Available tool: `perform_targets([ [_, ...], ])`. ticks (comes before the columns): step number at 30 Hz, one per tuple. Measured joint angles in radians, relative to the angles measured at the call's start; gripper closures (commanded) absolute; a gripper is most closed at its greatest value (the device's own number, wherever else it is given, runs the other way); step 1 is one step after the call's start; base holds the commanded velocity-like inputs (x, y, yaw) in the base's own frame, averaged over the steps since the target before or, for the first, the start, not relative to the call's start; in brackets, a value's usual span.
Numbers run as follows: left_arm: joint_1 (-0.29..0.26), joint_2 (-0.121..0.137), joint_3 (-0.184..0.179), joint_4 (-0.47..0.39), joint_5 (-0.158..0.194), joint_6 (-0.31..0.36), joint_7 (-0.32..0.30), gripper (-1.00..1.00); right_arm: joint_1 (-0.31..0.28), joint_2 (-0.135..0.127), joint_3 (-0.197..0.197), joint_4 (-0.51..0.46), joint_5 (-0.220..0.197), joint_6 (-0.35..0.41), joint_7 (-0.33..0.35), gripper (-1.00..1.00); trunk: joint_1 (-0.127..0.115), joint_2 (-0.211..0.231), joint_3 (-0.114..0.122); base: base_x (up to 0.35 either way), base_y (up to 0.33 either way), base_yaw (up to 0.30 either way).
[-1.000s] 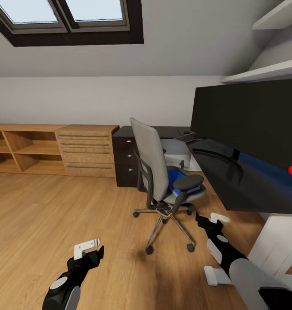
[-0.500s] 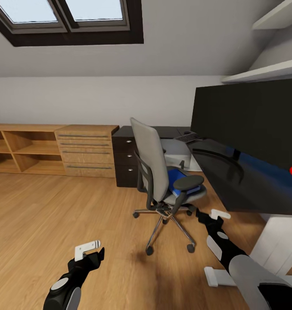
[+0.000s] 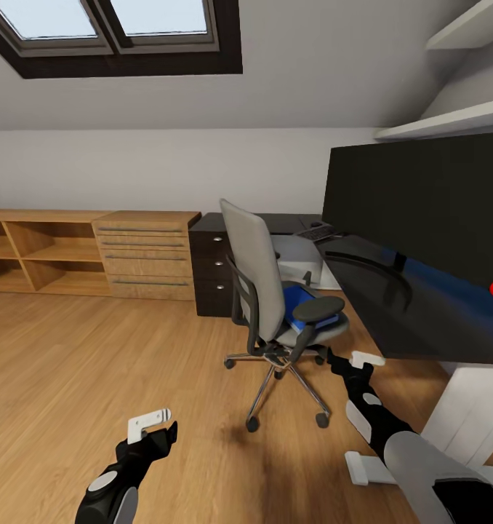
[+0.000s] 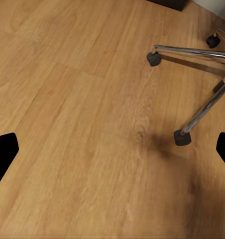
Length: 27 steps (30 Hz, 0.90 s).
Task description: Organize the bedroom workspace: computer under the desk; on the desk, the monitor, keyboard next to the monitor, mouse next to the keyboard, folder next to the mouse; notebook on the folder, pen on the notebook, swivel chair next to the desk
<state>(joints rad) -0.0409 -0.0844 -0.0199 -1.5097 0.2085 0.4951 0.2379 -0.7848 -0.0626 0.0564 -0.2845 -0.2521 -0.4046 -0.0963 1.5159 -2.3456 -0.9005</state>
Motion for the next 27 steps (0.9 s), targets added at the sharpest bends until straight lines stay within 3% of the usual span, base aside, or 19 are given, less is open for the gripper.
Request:
perform_targets([
  [27, 0.000, 0.001, 0.005, 0.002, 0.001, -0.002, -0.002, -1.00, 0.000, 0.000, 0.000, 0.001, 0.002, 0.000, 0.000, -1.00, 0.000, 0.000, 0.000, 0.059, 0.003, 0.001],
])
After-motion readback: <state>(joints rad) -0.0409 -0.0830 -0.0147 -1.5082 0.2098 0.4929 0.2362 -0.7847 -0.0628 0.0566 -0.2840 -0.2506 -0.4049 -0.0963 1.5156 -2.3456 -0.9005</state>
